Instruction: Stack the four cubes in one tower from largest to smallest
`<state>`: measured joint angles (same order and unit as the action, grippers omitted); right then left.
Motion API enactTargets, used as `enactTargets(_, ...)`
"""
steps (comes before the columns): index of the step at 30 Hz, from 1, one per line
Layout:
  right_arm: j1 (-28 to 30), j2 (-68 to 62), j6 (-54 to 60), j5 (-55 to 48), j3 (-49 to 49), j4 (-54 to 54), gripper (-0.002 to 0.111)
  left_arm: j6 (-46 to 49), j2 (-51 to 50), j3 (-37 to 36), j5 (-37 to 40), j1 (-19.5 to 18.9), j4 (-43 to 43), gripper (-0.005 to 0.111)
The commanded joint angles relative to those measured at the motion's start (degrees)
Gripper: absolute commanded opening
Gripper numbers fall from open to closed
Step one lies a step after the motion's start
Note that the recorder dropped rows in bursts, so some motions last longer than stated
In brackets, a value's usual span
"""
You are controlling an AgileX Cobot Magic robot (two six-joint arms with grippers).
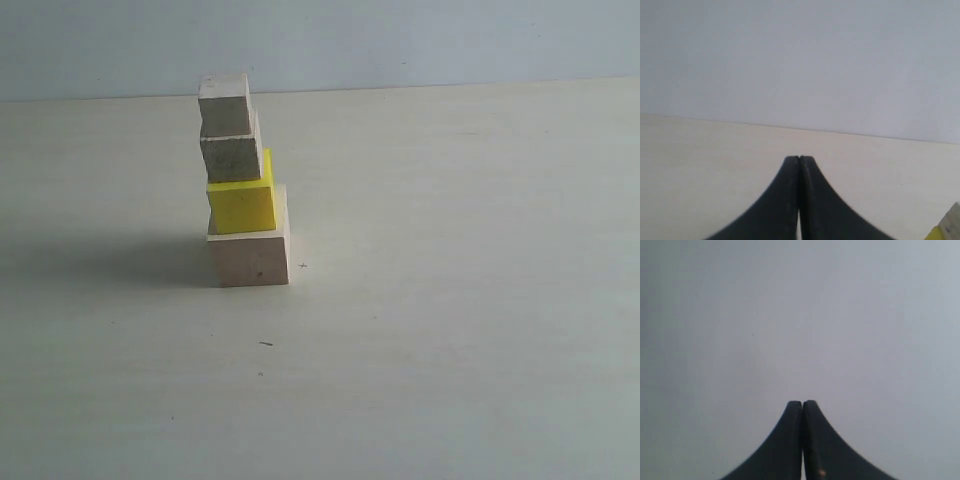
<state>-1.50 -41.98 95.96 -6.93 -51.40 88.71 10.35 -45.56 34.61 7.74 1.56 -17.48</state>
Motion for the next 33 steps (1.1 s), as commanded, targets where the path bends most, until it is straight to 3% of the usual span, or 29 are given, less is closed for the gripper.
enactTargets(1,0.18,7.28,-0.03,0.74,5.49,-1.57,0.000,0.05,6.06,-2.26,-4.65,1.71,0.36,0.000)
enactTargets(7,0.18,21.67,-0.06,0.77,6.76,-1.94,0.000,0.05,19.28,-2.26,-6.22,1.71,3.38,0.000)
enactTargets(12,0.18,30.77,0.20,-0.29,6.76,-8.45,0.000,4.19,27.53,-1.11,-6.54,1.24,3.64,0.000)
enactTargets(21,0.18,41.98,0.02,-0.29,6.76,-10.31,0.000,4.29,39.54,0.56,2.11,-7.37,6.78,0.000)
enactTargets(27,0.18,41.98,-1.85,-1.21,6.45,-10.31,0.000,4.40,41.20,7.62,7.64,-7.37,9.86,0.000)
enactTargets(33,0.18,41.98,-3.70,-1.78,6.45,-12.44,0.000,2.65,42.51,9.59,16.23,-7.37,9.86,0.000)
